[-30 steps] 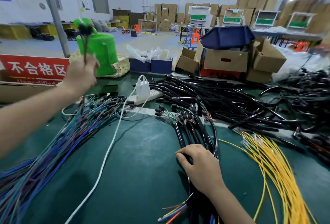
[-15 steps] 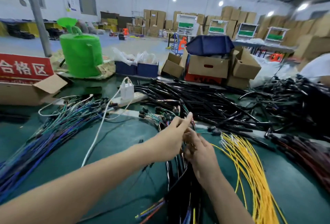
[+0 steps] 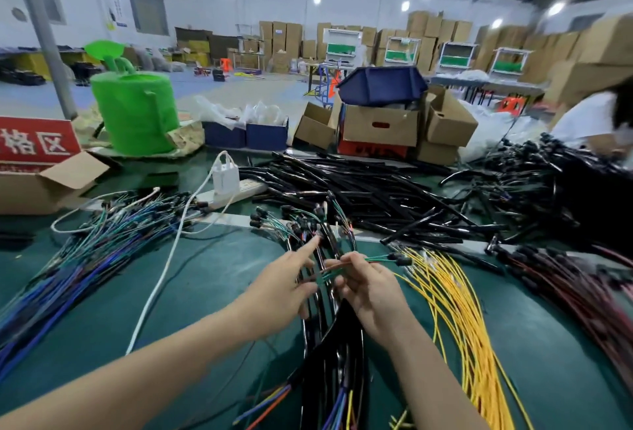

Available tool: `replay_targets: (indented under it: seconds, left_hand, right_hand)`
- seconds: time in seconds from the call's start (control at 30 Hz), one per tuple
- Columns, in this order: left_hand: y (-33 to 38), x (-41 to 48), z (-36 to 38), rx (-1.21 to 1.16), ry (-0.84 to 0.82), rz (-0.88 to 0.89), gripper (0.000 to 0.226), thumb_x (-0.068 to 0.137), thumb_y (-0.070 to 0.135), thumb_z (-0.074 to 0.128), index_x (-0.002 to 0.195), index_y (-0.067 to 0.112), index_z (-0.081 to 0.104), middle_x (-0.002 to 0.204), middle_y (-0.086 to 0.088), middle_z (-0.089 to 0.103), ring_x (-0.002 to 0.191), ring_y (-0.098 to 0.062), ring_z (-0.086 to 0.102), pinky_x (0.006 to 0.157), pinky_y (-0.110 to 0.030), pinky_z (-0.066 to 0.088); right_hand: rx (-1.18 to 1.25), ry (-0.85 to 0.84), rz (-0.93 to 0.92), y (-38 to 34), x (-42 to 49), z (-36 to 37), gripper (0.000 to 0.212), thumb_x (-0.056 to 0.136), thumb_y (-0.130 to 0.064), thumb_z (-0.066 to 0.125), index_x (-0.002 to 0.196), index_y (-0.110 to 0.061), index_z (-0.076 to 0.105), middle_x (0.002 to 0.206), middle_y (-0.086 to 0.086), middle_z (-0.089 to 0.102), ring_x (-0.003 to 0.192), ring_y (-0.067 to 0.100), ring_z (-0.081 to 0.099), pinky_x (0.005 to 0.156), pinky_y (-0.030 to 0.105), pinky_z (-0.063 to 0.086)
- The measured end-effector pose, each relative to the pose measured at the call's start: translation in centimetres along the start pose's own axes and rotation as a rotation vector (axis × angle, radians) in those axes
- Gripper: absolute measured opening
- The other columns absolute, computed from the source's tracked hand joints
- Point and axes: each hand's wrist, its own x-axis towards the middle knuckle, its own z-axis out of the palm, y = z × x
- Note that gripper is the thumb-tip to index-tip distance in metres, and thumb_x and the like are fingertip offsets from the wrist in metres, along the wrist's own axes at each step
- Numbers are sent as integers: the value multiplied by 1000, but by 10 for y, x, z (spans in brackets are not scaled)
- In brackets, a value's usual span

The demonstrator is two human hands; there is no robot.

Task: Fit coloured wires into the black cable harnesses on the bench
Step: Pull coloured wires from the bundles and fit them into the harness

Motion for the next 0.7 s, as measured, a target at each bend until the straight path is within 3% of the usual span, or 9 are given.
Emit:
replay_targets:
  seconds: [0.07,0.13,0.2,0.27,0.33,0.43,0.5,0.6,0.7]
  left_hand:
    - [0,-15,-8,80,71,47,62,92,7,56,141,38,33,117,8,58,77,-2,57,75,-7,40]
    - [-4,-30,-14,244,151,107,65,90,16,61,141,39,30,138,7,45,114,-2,45,98,-6,27]
    - [-13,-44,-14,237,235,-39,82,88,37,62,148,38,5,155,11,11,142,-8,11,116,-24,12]
    - [-13,-53,-14,-91,199,-345,96,82,55,60,149,37,-6,157,7,10,145,-12,8,118,-35,12]
    - [-13,-53,-12,-444,194,-536,92,83,55,60,152,30,5,149,-1,38,136,-18,36,115,-40,24]
    - [-19,-46,-13,-484,228,-574,71,90,33,61,150,21,23,113,-2,65,105,-17,61,100,-36,43]
    - [-19,-41,-17,-509,232,-582,64,93,19,58,148,17,25,100,-6,68,91,-17,65,80,-27,48]
    - [-19,-34,-29,-751,269,-636,59,93,3,55,145,7,28,91,-16,66,70,-18,65,56,-19,51]
    - [-16,-23,-44,-796,195,-642,38,93,3,55,130,-1,48,91,-12,72,55,-7,62,50,-16,48]
  right_hand:
    - [38,-7,-7,2,0,4,22,100,-16,40,81,-10,50,80,18,72,48,17,58,46,20,47]
    - [93,-20,-13,5,0,8,24,101,-19,37,80,-12,46,80,20,71,49,19,58,47,22,49]
    - [173,-17,-24,6,1,10,25,101,-20,38,79,-12,47,78,20,71,50,20,57,49,23,51]
    - [233,0,-47,6,1,8,22,98,-23,43,81,-12,51,73,17,69,51,18,57,49,23,51]
    - [216,7,-72,7,2,5,14,93,-23,51,86,-12,53,69,12,67,53,15,58,48,22,49]
    - [184,-10,-83,8,2,6,5,90,-13,53,93,-11,56,68,8,65,57,12,59,50,20,47]
    - [88,-12,-82,8,0,7,11,94,-9,48,98,-9,58,69,6,67,60,11,59,52,19,46]
    - [-70,-35,-70,8,-4,8,20,96,-5,43,109,-5,58,78,8,71,63,10,57,55,19,42]
    - [-144,-64,-58,8,-5,10,22,96,-3,43,108,-3,61,84,10,72,67,11,56,61,22,40]
